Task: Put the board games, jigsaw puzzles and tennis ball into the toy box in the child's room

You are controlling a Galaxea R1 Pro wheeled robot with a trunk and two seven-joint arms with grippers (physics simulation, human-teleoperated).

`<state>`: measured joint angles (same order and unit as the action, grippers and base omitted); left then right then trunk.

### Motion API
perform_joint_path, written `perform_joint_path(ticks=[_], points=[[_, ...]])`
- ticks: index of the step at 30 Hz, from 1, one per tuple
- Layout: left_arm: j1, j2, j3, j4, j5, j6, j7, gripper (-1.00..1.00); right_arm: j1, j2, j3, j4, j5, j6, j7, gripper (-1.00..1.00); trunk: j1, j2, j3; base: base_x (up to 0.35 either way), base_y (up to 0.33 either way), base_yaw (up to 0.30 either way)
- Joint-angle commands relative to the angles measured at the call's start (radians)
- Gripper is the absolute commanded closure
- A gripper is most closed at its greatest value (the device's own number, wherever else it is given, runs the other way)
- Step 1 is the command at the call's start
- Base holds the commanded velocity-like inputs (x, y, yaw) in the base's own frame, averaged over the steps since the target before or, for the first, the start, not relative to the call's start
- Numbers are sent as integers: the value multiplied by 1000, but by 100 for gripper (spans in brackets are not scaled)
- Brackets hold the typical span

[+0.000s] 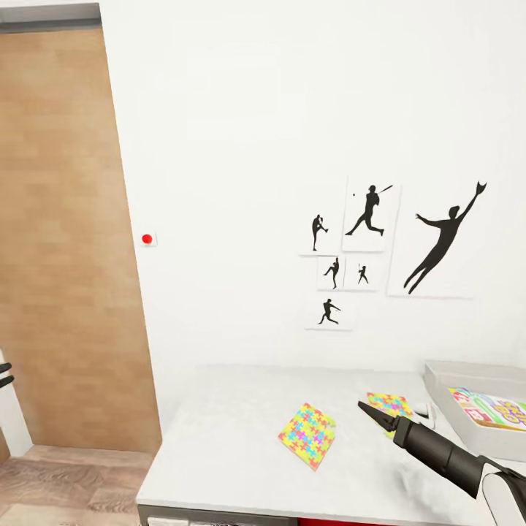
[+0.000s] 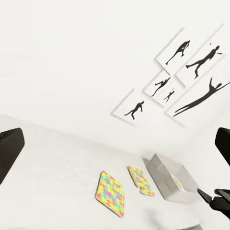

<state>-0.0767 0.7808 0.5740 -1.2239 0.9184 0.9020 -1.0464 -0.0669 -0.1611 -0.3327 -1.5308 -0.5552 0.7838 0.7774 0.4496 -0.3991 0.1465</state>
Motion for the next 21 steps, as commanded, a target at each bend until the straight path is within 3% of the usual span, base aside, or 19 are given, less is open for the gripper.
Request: perform_joint_path(ticks=[1, 6, 11, 14, 21], points=[[-1, 0, 0, 1, 2, 5, -1, -100, -1, 0, -1, 0, -2, 8, 0, -100, 0, -1, -2, 0, 57, 201], [0, 0, 0, 1, 2, 5, -1, -100, -4, 2, 2, 0, -3, 24, -44, -100, 0, -1, -8, 0, 65, 189], [0, 0, -6, 1, 2, 4, -1, -100, -23, 15, 3, 1, -14, 53, -160, -100, 0, -1, -16, 0, 177, 159], [-1, 0, -13, 1, 2, 3, 0, -100, -47, 19, 3, 1, -16, 69, -196, -100, 0, -1, -20, 0, 110, 131], [-1, 3, -30, 1, 1, -9, 0, -100, -190, 25, 3, 6, -9, 206, -311, -100, 0, -1, -31, 0, 37, 100]])
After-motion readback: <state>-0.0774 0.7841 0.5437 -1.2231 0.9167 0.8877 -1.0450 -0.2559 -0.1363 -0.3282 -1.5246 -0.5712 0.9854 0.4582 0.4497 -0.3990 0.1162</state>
